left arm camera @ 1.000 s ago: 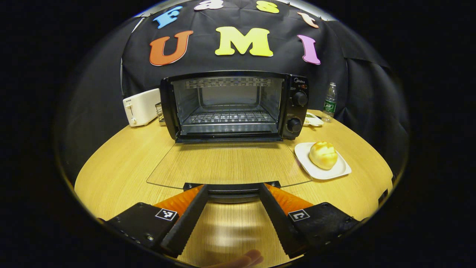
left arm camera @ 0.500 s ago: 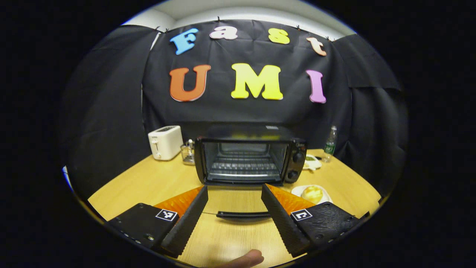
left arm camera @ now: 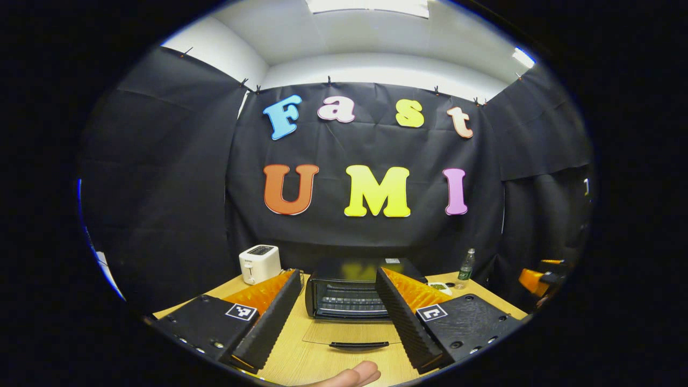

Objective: Open the electric oven with the left hand, put the food in, and close the electric oven.

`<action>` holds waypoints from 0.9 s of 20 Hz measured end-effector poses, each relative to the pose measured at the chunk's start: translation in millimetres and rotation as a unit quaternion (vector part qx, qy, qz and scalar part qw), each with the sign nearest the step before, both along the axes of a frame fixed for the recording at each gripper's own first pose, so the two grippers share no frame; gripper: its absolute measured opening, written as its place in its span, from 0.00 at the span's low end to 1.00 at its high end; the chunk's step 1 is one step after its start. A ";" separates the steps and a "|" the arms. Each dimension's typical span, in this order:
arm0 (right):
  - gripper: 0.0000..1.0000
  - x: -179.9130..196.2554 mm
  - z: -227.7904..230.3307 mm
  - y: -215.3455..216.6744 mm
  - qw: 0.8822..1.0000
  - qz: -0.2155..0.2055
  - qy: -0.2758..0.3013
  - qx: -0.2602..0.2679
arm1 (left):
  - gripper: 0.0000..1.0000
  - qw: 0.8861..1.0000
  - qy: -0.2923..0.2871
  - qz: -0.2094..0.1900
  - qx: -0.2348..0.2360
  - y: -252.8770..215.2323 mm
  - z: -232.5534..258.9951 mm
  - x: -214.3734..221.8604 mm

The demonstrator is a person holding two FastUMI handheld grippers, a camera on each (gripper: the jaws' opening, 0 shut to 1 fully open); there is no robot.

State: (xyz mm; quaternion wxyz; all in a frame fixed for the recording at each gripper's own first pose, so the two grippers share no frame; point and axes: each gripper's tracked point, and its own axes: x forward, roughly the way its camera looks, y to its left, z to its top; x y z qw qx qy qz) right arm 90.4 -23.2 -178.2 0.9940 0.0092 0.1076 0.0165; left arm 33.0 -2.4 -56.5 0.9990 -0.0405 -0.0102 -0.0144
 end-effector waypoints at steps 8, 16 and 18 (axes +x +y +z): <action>0.99 59.6 -107.8 36.6 0.996 0.030 0.082 0.014 | 0.92 0.999 -0.025 -0.021 0.022 -19.8 14.8 -44.9; 0.96 85.8 -207.8 95.5 0.984 0.069 0.166 0.013 | 0.92 0.998 -0.040 -0.047 0.021 -36.1 14.3 -59.7; 0.99 90.0 -225.8 106.9 0.979 0.078 0.187 0.021 | 0.93 0.998 -0.039 -0.045 0.021 -31.8 11.8 -57.9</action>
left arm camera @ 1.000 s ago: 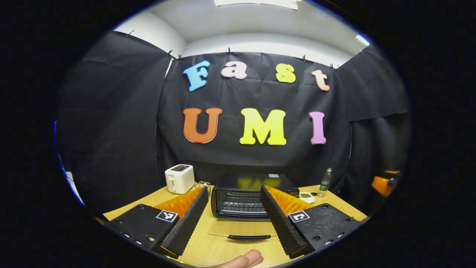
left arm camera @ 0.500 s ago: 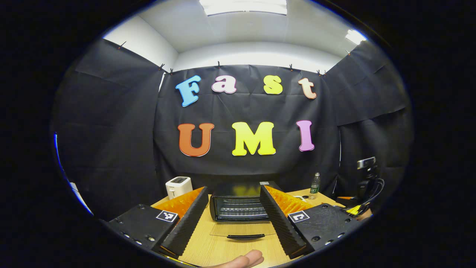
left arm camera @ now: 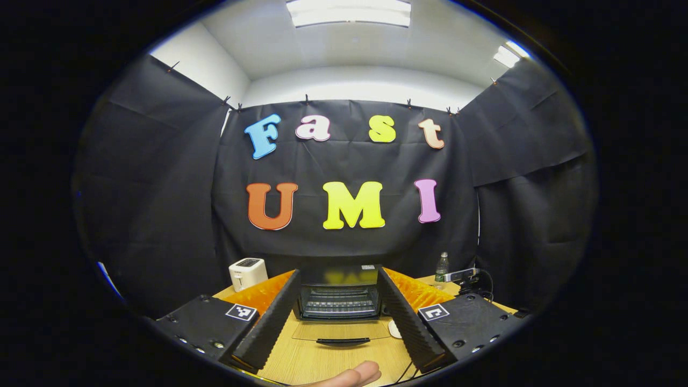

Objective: Open the electric oven with the left hand, put the food in, and close the electric oven.

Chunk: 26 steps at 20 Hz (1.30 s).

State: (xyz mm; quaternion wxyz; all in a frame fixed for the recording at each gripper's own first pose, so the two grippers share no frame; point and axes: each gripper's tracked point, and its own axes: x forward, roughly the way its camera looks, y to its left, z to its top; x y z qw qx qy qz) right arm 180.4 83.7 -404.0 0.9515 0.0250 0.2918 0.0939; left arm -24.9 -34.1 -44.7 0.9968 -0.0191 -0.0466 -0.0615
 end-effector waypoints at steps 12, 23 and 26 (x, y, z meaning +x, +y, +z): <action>0.92 15.4 -38.6 8.6 0.999 -0.009 0.041 -0.013 | 0.93 0.999 0.035 0.003 -0.007 8.6 -25.5 7.2; 0.76 -10.6 27.0 30.9 0.993 -0.004 -0.007 0.120 | 0.92 0.999 0.035 0.014 -0.013 26.4 -28.9 7.2; 0.76 -17.6 48.8 66.2 0.982 0.012 -0.017 0.188 | 0.92 0.999 0.031 0.017 -0.014 34.3 -25.9 7.8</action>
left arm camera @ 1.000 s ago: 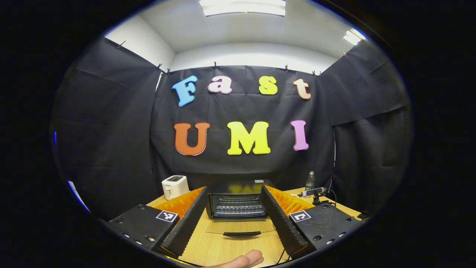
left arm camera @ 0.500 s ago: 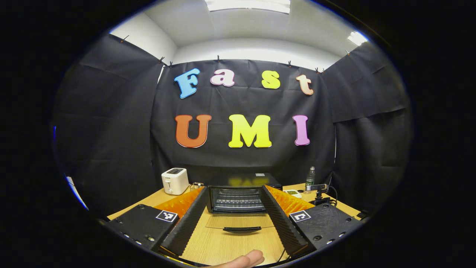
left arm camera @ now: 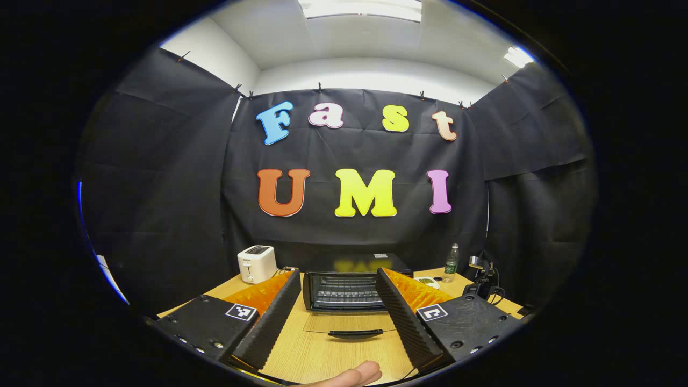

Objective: Open the electric oven with the left hand, put the food in, and close the electric oven.

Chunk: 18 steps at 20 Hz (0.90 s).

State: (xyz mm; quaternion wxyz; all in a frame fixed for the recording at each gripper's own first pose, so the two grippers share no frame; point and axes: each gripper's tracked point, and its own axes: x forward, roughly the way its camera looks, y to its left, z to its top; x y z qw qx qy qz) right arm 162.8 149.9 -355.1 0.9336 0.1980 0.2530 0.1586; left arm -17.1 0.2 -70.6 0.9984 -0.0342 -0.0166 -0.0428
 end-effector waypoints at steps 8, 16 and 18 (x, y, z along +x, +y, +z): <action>0.72 21.0 28.4 101.0 0.987 -0.028 0.013 0.157 | 0.93 1.000 0.002 0.020 -0.004 31.2 4.2 7.5; 0.77 87.1 -3.1 185.1 0.995 -0.044 0.026 0.091 | 0.93 1.000 0.012 0.027 0.000 52.9 -1.1 30.4; 0.77 104.8 -9.4 192.4 0.997 -0.045 0.019 0.067 | 0.93 1.000 0.010 0.027 -0.004 59.0 -1.9 35.4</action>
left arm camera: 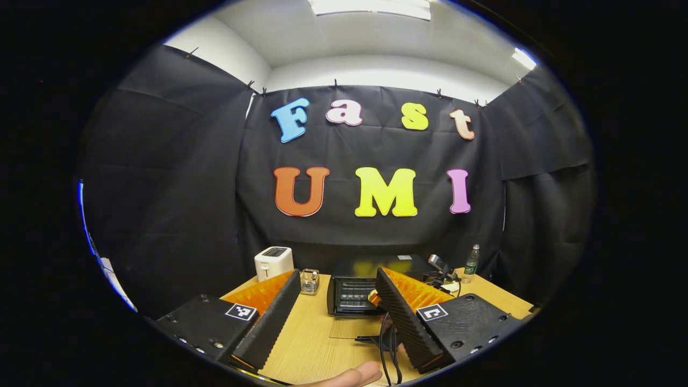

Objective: Open the electric oven with the left hand, put the food in, and close the electric oven.

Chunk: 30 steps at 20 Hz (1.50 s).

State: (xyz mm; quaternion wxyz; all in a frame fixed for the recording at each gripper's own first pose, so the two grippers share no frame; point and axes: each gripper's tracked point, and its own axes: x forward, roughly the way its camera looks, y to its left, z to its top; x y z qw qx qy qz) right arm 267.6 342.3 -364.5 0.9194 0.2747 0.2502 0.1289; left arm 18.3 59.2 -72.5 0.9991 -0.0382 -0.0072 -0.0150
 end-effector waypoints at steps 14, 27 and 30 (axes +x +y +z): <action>0.91 72.5 -11.4 -10.6 0.972 0.007 -0.079 -0.223 | 0.92 0.999 0.037 -0.023 -0.018 4.3 -32.9 23.6; 0.92 -23.1 57.2 -70.9 0.978 0.023 -0.107 -0.177 | 0.92 0.999 0.044 -0.020 0.000 -15.8 -40.5 7.5; 0.89 -51.4 91.8 -97.0 0.975 0.021 -0.136 -0.174 | 0.92 0.998 0.054 -0.024 -0.004 -24.7 -47.4 8.3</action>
